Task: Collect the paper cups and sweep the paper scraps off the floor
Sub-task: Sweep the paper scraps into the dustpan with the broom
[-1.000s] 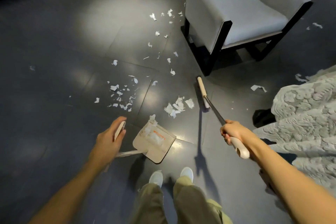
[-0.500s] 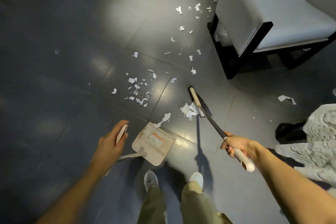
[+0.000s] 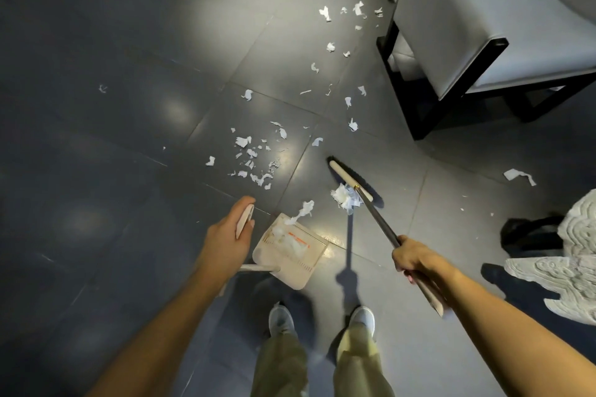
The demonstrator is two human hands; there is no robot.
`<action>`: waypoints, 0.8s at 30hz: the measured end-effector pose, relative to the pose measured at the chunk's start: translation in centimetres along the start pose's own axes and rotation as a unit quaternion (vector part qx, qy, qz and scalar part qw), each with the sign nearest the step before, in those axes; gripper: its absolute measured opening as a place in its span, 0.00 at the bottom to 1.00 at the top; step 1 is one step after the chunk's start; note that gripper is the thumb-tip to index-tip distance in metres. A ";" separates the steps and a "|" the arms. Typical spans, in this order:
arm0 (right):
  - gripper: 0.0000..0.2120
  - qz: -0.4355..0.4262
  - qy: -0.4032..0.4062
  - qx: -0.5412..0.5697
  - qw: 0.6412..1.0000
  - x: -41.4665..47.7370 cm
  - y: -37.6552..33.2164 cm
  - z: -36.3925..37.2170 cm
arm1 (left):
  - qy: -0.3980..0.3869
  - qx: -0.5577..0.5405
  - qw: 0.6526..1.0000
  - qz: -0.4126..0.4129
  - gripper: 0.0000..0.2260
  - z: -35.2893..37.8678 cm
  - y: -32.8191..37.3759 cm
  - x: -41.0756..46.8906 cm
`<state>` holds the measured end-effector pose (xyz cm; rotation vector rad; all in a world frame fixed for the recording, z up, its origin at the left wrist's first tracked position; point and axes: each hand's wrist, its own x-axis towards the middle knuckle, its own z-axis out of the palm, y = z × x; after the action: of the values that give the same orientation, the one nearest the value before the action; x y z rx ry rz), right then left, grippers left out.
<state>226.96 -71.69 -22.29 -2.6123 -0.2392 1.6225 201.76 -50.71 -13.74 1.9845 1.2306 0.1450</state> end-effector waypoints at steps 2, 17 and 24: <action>0.21 0.015 -0.010 -0.030 0.999 0.3 -0.2 0.2 | -0.001 -0.002 1.000 -0.002 0.16 0.0 -0.1 0.3; 0.41 -0.059 -0.144 -0.158 0.975 -10.3 0.2 4.5 | 0.000 -0.017 1.000 0.011 0.15 0.1 -0.1 0.5; 0.39 -0.033 -0.170 -0.064 0.983 -14.6 0.9 1.6 | -0.001 -0.011 1.000 0.002 0.16 -0.8 -1.3 -1.4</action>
<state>219.28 -74.95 -10.13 -2.3637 -0.4532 2.0859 199.72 -51.11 -13.65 1.9683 1.2185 0.1592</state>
